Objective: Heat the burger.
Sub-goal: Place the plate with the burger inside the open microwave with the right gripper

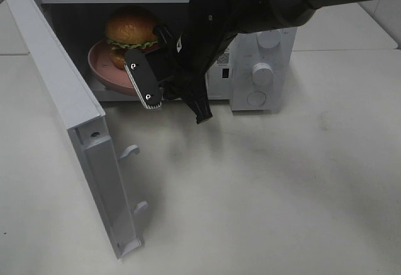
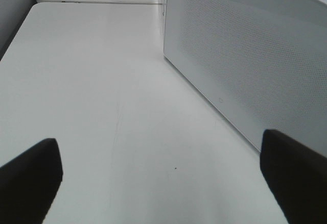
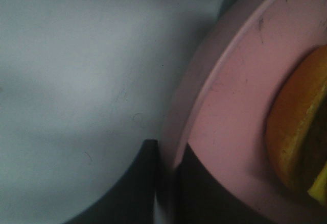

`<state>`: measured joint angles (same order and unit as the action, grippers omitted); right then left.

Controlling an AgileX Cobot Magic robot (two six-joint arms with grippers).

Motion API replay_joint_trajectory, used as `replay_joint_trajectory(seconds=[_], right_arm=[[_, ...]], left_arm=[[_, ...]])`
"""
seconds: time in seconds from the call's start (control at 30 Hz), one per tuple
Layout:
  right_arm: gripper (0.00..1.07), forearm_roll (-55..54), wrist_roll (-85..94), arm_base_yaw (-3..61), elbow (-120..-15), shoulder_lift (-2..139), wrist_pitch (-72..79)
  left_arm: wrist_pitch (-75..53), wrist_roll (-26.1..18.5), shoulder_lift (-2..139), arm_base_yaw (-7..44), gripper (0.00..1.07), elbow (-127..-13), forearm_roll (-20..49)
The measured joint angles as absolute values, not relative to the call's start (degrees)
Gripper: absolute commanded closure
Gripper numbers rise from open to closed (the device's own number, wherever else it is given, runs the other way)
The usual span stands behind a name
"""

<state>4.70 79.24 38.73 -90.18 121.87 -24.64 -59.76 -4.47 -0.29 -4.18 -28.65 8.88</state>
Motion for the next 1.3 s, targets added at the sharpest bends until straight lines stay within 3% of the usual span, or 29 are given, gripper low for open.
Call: replay_joint_trajectory(seconds=[0.7,0.87,1.03,1.07,1.13,1.3], right_arm=[[0.99,13.01,67.78,38.73,-102.85,131.61,-27.62],[0.90,14.15,67.27,38.73,-103.93,132.64,-26.59],[0.68,14.38,67.21,38.73,-104.34,132.70,-25.04],[0.68,14.38,67.21,38.73,-104.34,132.70,-25.04],[0.55,14.67,66.23,38.73,-104.34,132.70,-25.15],[0.47,14.67,65.26,38.73,-102.16,131.95,-24.58]], left_arm=[[-59.76,-4.47,-0.29,-4.18,0.05,-28.65,8.88],[-59.76,-4.47,-0.29,-4.18,0.05,-28.65,8.88],[-59.76,-4.47,-0.29,-4.18,0.05,-28.65,8.88],[-59.76,-4.47,-0.29,-4.18,0.05,-28.65,8.88],[-59.76,-4.47,-0.29,-4.18,0.05,-28.65,8.88],[-59.76,-4.47,-0.29,-4.18,0.05,-28.65,8.88]])
